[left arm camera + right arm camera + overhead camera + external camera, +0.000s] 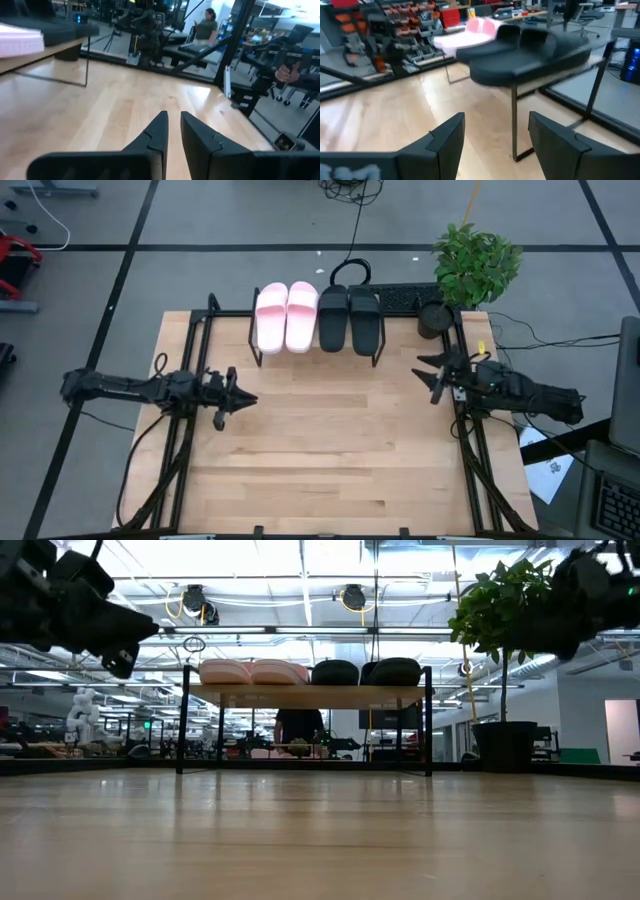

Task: Pick and place slides into the shelf
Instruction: Return to Home Position

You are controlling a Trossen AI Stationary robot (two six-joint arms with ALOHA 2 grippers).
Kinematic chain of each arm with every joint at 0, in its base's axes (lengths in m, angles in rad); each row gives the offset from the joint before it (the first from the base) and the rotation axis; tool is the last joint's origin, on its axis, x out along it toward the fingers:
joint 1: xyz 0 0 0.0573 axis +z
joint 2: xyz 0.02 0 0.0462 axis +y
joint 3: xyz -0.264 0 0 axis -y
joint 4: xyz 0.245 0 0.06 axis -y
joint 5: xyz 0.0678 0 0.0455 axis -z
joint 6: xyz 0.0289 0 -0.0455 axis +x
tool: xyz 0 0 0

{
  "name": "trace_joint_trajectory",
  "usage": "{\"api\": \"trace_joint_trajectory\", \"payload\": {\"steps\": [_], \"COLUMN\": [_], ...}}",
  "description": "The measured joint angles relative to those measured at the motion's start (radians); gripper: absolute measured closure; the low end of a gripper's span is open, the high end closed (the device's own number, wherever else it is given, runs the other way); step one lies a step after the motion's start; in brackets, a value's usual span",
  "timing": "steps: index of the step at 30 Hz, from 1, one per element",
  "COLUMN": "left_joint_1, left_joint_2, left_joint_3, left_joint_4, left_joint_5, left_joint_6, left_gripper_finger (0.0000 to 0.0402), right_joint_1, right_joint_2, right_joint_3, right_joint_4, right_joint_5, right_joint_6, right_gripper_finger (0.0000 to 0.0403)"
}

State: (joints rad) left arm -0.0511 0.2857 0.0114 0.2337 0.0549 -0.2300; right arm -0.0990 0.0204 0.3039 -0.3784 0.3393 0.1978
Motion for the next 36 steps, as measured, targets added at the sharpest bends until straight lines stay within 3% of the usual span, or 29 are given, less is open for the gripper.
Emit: {"api": "trace_joint_trajectory", "payload": {"steps": [5, 13, 16, 19, 25, 30, 36], "left_joint_1": [0.054, 0.115, 0.121, 0.121, 0.121, 0.121, 0.121], "left_joint_2": [0.001, 0.001, 0.001, 0.002, 0.002, 0.002, 0.002], "left_joint_3": [-0.001, -0.001, -0.001, -0.001, -0.001, -0.001, -0.001], "left_joint_4": [-0.046, -0.050, -0.050, -0.053, -0.061, -0.072, -0.073], "left_joint_5": [0.031, 0.028, 0.020, -0.041, -0.177, -0.184, -0.186], "left_joint_6": [0.016, 0.064, 0.065, 0.061, -0.019, -0.206, -0.239], "left_gripper_finger": [0.0355, 0.0355, 0.0355, 0.0355, 0.0355, 0.0355, 0.0355], "right_joint_1": [0.000, 0.000, 0.000, 0.000, 0.000, 0.000, 0.000], "right_joint_2": [0.000, -0.001, 0.000, 0.000, 0.004, 0.004, 0.004], "right_joint_3": [-0.092, -0.166, -0.181, -0.192, -0.204, -0.204, -0.206], "right_joint_4": [0.059, 0.141, 0.156, 0.152, 0.156, 0.206, 0.298], "right_joint_5": [0.147, 0.164, 0.222, 0.258, 0.273, 0.288, 0.288], "right_joint_6": [0.006, -0.004, -0.013, -0.029, -0.080, -0.086, -0.087], "right_gripper_finger": [0.0193, 0.0193, 0.0193, 0.0193, 0.0193, 0.0193, 0.0193]}}
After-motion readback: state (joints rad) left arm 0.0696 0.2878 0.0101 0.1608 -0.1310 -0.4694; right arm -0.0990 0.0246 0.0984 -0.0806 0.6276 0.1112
